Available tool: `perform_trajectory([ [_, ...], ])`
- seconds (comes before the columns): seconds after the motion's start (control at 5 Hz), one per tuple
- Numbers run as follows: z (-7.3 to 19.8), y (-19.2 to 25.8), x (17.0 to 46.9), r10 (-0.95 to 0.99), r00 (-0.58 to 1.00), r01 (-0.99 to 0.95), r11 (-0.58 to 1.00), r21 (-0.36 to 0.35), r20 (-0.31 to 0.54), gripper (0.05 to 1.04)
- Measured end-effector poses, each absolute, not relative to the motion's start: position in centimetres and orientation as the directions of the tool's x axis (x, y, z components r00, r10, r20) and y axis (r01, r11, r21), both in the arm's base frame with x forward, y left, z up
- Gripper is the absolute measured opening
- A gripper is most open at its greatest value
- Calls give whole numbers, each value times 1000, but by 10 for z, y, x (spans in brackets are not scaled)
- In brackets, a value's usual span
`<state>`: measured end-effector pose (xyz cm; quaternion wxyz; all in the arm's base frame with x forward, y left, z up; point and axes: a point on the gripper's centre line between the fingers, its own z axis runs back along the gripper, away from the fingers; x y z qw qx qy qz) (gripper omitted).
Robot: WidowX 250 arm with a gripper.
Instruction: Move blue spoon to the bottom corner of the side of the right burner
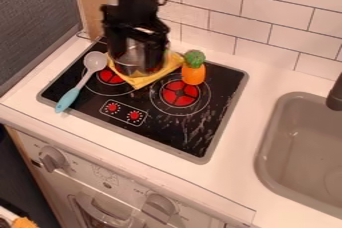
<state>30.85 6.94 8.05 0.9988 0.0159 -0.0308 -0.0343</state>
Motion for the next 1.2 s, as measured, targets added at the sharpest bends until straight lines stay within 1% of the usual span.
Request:
perform_trajectory([
  [0.2, 73, 101, 288, -30, 998, 28, 999, 29, 56, 1001],
  [0.4, 58, 122, 287, -22, 999, 19, 998, 58, 49, 1001],
  [0.6, 33, 149, 282, 11, 1000, -12, 998, 66, 7, 1001],
  [0.8, 26, 167, 279, 37, 999, -39, 996, 80, 28, 1001],
  [1.0, 17, 180, 267, 76, 997, -77, 993, 85, 18, 1001],
  [1.2, 10, 179, 257, 94, 996, -94, 993, 77, 2, 1001],
])
